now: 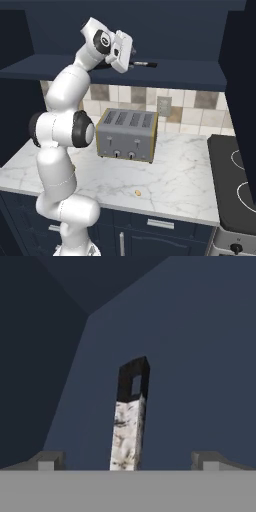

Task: Pick the pan from the cabinet and place it on the stove. Then turn on the stove burner for the pan.

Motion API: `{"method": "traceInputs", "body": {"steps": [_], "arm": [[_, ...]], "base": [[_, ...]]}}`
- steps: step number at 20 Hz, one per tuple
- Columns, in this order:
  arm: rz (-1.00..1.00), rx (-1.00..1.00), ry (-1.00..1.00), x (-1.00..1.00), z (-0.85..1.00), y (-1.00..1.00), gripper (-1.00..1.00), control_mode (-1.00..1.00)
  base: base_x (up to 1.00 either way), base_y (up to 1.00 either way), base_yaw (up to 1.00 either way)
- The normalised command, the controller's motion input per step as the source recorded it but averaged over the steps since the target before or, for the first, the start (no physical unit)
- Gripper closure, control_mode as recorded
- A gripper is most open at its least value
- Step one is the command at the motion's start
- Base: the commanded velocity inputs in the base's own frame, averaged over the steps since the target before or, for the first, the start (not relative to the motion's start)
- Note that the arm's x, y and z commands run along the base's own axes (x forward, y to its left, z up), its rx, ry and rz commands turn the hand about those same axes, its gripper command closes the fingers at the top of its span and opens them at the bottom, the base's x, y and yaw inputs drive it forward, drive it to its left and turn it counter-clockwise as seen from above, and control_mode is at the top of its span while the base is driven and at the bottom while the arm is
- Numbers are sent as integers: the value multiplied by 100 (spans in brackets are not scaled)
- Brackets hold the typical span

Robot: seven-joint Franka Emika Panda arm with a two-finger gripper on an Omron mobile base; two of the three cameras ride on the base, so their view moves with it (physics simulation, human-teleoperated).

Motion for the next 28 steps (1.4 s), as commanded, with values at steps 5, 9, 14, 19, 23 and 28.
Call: {"method": "traceInputs", "body": {"steps": [5, 9, 14, 19, 23, 28], "arm": [[0, 0, 0, 20, -33, -8, -100, -100], [0, 0, 0, 22, -40, -5, -100, -100], [0, 0, 0, 23, -51, -3, -100, -100], [0, 0, 0, 22, -57, -2, -100, -100], [1, 0, 0, 20, -62, 0, -100, -100], [3, 0, 0, 17, -68, -4, -100, -100]], "base": [[0, 0, 0], [0, 0, 0], [0, 0, 0], [0, 0, 0], [0, 0, 0], [0, 0, 0]]}}
